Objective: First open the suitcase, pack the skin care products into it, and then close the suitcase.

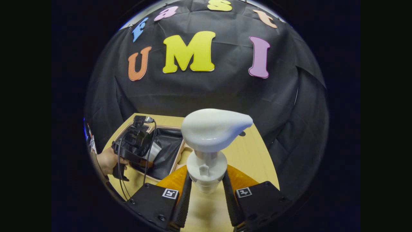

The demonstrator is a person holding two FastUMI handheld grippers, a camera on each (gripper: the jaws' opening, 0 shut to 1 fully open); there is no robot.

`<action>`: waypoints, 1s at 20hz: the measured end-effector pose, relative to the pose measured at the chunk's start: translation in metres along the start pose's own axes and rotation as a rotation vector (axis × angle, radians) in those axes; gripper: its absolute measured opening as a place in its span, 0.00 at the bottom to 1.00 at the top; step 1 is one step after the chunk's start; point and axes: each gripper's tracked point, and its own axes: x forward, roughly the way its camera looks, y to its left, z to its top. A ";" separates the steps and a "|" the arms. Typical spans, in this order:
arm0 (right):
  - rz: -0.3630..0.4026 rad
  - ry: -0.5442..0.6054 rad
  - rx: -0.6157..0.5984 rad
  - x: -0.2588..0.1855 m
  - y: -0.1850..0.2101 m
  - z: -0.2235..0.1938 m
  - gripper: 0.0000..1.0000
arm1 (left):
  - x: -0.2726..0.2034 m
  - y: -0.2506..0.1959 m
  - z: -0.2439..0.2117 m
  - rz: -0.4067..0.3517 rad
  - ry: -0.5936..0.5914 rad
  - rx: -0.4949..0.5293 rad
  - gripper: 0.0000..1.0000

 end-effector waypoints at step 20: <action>0.197 0.182 -0.044 0.107 0.158 -0.020 0.48 | -0.179 0.039 0.032 0.062 -0.603 0.014 0.96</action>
